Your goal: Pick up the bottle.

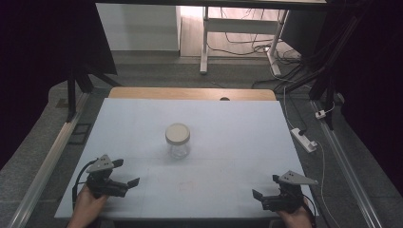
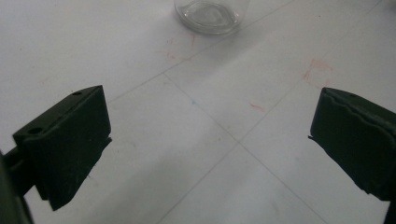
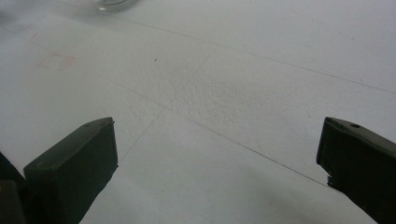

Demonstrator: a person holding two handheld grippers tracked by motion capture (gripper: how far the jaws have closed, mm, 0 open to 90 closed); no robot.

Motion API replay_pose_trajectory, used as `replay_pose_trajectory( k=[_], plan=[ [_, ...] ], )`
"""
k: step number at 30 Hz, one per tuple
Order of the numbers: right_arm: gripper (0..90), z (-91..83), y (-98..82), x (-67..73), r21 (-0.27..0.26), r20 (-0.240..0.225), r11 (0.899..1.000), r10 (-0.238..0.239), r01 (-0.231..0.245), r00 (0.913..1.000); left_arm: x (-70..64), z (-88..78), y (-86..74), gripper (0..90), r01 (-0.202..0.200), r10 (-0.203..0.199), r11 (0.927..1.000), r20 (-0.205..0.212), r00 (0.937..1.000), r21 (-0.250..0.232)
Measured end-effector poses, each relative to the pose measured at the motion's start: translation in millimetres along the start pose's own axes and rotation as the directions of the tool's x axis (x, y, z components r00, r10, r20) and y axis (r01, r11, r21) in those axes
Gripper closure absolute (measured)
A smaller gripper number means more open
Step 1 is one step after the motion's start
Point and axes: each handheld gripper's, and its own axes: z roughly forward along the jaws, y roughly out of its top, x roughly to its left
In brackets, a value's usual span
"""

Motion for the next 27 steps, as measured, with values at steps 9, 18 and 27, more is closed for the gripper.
replay_pose_trajectory(
  k=[9, 18, 27],
  plan=[
    [0.0, 0.4, 0.1, 0.6, 0.003, 0.003, 1.0, -0.005, 0.005, 1.0, -2.8, 17.3, 16.8, 0.0, -0.033, 0.032, 0.9987, 0.008, 0.9994, 0.038],
    [0.0, 0.8, 0.3, 0.4, 0.006, 0.0, 1.0, -0.006, 0.006, 1.0, 1.0, 39.0, 36.1, 0.0, -0.043, 0.043, 0.9986, 0.004, 0.9991, 0.033],
    [0.0, 0.9, 0.3, 0.0, 0.006, -0.001, 1.0, -0.004, 0.004, 1.0, 3.8, 61.3, 54.3, 0.0, -0.078, 0.076, 0.9965, 0.068, 0.9948, 0.029]
  ],
)
